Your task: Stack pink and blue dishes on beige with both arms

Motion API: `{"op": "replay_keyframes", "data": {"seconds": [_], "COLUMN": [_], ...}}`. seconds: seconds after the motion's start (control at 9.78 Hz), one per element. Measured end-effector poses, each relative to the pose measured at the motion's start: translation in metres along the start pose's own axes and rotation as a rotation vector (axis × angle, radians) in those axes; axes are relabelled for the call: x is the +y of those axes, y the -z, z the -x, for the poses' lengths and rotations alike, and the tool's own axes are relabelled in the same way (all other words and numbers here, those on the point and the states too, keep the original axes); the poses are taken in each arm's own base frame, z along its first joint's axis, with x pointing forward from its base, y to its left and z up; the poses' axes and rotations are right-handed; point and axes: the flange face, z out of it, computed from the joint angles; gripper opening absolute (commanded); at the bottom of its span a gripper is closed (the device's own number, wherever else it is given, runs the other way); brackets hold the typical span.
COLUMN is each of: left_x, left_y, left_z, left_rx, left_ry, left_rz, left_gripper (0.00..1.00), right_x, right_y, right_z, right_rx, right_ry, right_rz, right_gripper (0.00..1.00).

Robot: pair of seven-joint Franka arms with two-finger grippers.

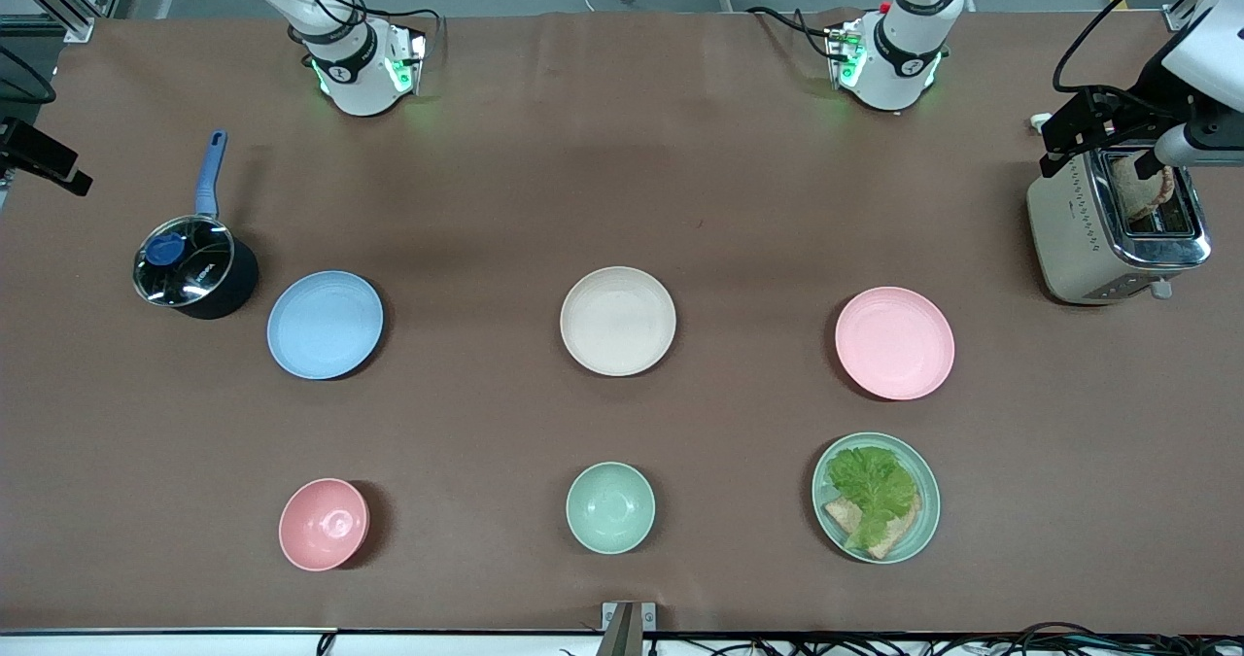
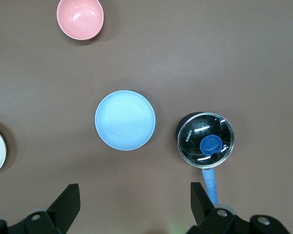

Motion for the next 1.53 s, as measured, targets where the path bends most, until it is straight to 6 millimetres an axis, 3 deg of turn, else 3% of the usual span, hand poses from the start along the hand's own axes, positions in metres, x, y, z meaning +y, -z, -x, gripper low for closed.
{"op": "replay_keyframes", "data": {"seconds": [0.41, 0.51, 0.72, 0.82, 0.92, 1.12, 1.33, 1.53], "left_x": [-0.008, -0.014, -0.035, -0.047, -0.055, -0.066, -0.075, -0.074], "left_y": [-0.006, -0.025, -0.096, -0.145, -0.192, -0.275, -0.338, -0.396], "left_z": [-0.006, -0.016, -0.050, -0.063, -0.068, -0.067, -0.067, -0.066], "left_rx": [-0.019, -0.048, -0.058, -0.051, -0.040, -0.046, -0.066, -0.083], "left_ry": [0.011, 0.021, 0.056, 0.074, 0.083, 0.100, 0.112, 0.110], "left_rz": [-0.011, -0.015, -0.013, -0.011, -0.009, -0.005, 0.001, 0.007], "left_gripper": [1.00, 1.00, 1.00, 1.00, 1.00, 1.00, 0.92, 0.77], "right_x": [0.000, 0.001, 0.007, 0.014, 0.019, 0.019, 0.018, 0.023], "right_y": [0.000, -0.001, -0.023, -0.053, -0.099, -0.211, -0.314, -0.391], "right_z": [0.000, 0.000, -0.010, -0.024, -0.040, -0.057, -0.061, -0.057], "right_rx": [-0.001, -0.002, -0.036, -0.045, -0.042, -0.031, -0.027, -0.038], "right_ry": [0.000, -0.001, 0.030, 0.054, 0.070, 0.090, 0.131, 0.165], "right_rz": [0.000, 0.000, 0.003, 0.004, 0.005, 0.010, 0.018, 0.025], "right_gripper": [1.00, 1.00, 1.00, 1.00, 1.00, 1.00, 1.00, 0.97]}}
